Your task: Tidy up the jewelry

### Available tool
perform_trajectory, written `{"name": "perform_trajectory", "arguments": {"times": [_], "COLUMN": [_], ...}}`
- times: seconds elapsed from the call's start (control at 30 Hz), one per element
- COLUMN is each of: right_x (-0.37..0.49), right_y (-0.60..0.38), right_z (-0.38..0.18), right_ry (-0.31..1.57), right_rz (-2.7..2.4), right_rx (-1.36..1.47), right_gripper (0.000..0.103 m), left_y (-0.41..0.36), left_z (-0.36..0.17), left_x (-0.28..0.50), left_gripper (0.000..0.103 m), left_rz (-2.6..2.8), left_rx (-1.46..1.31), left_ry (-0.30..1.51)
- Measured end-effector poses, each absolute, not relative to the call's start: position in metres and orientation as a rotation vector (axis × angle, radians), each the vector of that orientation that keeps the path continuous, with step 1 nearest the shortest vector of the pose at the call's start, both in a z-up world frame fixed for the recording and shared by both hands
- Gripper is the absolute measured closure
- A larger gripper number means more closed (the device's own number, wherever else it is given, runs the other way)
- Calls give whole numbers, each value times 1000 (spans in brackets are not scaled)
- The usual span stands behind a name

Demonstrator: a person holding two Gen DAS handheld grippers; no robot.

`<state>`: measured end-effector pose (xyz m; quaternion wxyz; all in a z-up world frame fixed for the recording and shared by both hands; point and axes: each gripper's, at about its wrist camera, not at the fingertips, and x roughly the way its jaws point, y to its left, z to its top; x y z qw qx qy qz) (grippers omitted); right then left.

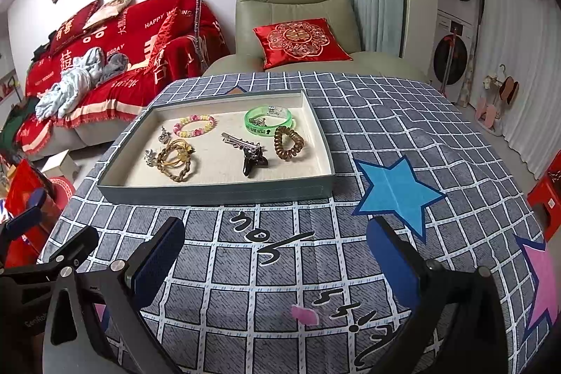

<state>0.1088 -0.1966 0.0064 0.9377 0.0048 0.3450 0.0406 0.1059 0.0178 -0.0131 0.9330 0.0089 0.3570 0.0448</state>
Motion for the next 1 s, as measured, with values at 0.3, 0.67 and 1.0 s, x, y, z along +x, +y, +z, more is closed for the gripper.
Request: {"name": "perform_trajectory", "arguments": {"times": [0.3, 0.67, 1.0], "right_x": [109, 109, 109], "right_y": [-197, -197, -197], "right_z": [7, 6, 6], "right_ry": [704, 705, 705], "right_rz": [83, 84, 84], "right_rx": [9, 11, 11], "right_gripper": [0, 0, 0], "left_y": [17, 19, 18], "left_z": [-13, -14, -15], "left_x": [106, 106, 106], "left_gripper": [0, 0, 0], "left_rz": [93, 94, 90], "left_rx": [17, 17, 15], "left_ry": [731, 733, 735]}}
